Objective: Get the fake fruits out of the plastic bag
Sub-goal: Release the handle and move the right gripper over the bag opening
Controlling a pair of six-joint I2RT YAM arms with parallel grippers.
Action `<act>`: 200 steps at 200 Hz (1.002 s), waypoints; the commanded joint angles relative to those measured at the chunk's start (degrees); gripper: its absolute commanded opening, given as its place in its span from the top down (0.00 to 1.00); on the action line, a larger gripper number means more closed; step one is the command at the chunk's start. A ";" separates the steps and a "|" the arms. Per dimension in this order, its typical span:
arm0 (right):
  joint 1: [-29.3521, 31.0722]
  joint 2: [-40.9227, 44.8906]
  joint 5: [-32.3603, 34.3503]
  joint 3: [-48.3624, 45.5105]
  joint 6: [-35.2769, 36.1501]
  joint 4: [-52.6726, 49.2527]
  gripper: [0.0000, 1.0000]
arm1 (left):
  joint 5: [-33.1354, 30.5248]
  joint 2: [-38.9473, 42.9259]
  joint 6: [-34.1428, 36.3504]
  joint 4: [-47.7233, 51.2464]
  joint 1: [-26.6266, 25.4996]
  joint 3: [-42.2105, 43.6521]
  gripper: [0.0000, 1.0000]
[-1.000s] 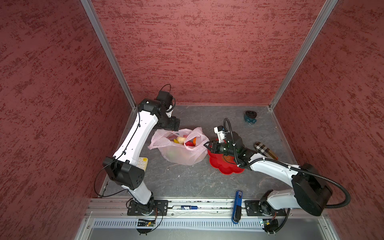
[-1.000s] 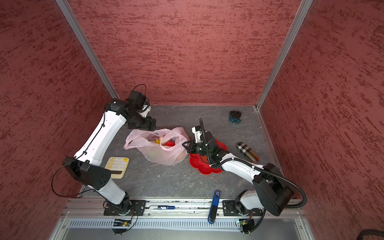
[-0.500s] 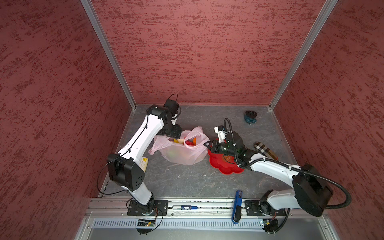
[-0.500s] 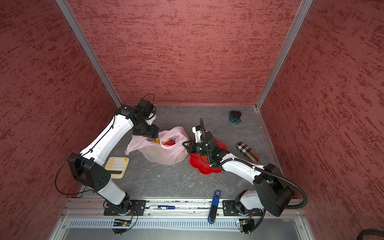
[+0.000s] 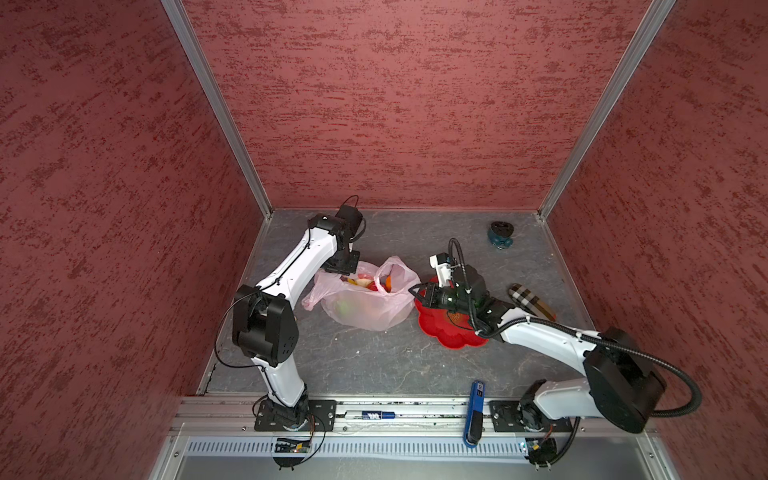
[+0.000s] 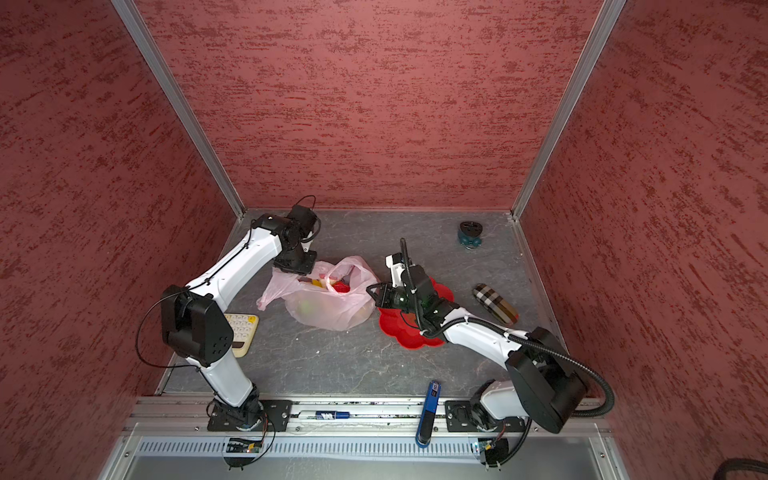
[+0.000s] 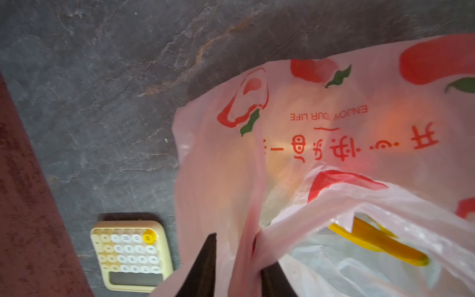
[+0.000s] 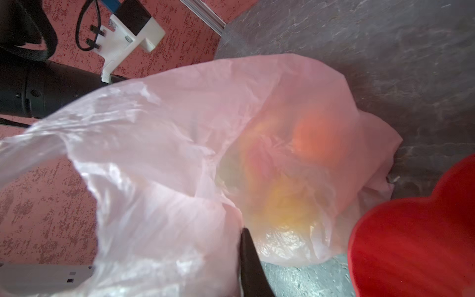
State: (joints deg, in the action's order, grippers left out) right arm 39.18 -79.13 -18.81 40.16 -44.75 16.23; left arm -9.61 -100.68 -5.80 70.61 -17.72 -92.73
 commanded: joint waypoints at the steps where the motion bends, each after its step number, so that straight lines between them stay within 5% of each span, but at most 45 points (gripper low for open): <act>1: -0.10 -1.50 2.27 -0.29 0.23 0.14 0.91 | -2.08 1.22 -3.57 -4.04 3.84 0.23 0.78; 104: -5.37 -10.65 -2.20 12.17 3.99 -2.46 0.92 | 5.36 12.70 -6.85 -8.35 18.21 5.32 0.79; 130: -6.89 -12.47 -3.29 14.96 5.17 -3.40 0.90 | 11.45 13.96 -7.22 -9.87 19.52 8.27 0.77; 200: -6.95 -8.55 -5.33 15.79 5.24 -7.36 0.55 | 30.63 13.63 -12.47 -17.74 17.95 14.81 0.78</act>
State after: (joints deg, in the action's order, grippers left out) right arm 32.36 -92.60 -23.11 55.55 -40.86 12.08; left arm 12.95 -87.70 -15.97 57.12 0.71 -77.54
